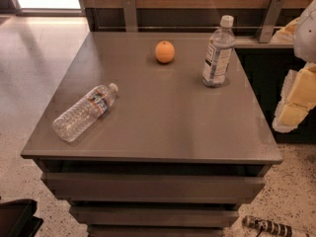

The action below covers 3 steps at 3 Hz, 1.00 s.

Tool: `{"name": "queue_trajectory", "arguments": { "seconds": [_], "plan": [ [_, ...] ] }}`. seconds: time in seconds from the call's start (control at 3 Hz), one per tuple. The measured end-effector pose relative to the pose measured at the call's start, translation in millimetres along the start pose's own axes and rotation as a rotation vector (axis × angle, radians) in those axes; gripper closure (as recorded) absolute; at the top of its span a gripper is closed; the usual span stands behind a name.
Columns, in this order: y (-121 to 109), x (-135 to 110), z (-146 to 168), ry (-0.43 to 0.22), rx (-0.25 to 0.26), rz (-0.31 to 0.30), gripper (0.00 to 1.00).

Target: Place water bottle upright

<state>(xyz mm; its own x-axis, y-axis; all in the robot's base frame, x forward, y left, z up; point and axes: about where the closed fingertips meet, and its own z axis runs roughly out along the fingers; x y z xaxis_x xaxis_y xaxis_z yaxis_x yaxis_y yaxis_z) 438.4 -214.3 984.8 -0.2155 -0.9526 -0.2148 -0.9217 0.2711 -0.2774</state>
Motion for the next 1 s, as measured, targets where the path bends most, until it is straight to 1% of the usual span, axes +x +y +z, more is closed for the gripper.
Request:
{"name": "queue_trajectory", "arguments": {
  "seconds": [0.33,0.67,1.0],
  "plan": [
    [0.1,-2.1,-2.3,-0.008,0.008,0.003,0.0],
    [1.1,-19.0,-4.8,-0.043,0.01,0.039,0.0],
    [6.7,-44.7,-3.9,-0.11,-0.008,0.115,0.0]
  ]
}}
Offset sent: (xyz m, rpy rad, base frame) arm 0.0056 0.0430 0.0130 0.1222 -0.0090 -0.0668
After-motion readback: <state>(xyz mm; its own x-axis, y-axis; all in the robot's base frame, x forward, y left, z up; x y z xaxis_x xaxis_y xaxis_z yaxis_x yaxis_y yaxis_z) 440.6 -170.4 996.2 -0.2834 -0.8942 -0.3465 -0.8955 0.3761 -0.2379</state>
